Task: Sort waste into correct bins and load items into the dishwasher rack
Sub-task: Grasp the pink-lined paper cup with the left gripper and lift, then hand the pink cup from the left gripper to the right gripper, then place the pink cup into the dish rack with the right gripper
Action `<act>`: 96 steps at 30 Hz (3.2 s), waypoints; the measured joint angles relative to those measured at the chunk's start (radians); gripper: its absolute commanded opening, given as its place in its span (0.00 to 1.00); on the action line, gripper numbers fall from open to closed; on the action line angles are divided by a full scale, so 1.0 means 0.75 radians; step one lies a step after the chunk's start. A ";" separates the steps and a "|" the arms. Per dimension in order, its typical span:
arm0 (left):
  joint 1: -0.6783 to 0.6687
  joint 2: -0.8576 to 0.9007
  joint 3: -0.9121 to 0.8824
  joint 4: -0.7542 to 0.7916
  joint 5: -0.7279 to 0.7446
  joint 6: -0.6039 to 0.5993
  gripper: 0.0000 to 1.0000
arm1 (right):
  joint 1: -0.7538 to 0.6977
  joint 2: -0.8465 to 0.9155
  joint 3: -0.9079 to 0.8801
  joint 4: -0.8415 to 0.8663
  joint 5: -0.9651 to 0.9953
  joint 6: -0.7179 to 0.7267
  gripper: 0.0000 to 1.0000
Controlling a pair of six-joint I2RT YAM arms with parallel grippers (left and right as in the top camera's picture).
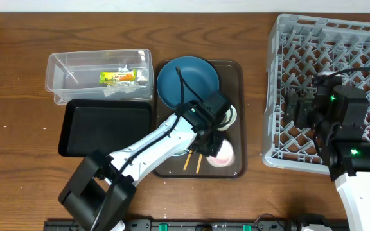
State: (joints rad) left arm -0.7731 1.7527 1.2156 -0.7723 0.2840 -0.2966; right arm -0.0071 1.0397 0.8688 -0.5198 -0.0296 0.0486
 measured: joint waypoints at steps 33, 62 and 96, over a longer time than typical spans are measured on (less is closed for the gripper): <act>0.732 -0.053 0.037 0.990 1.365 -0.253 0.06 | 0.000 0.401 0.003 0.698 -1.602 -0.221 0.99; 0.609 -0.025 0.037 1.045 1.533 -0.352 0.06 | 0.030 0.441 0.004 1.019 -1.783 -0.178 0.66; 0.642 -0.242 0.038 0.240 0.157 0.009 0.37 | -0.168 0.372 0.101 0.175 -0.740 0.022 0.01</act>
State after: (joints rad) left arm -0.2913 1.5715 1.2438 -0.5922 0.4019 -0.2901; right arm -0.1329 1.3190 0.9443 -0.3882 -0.5842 0.0654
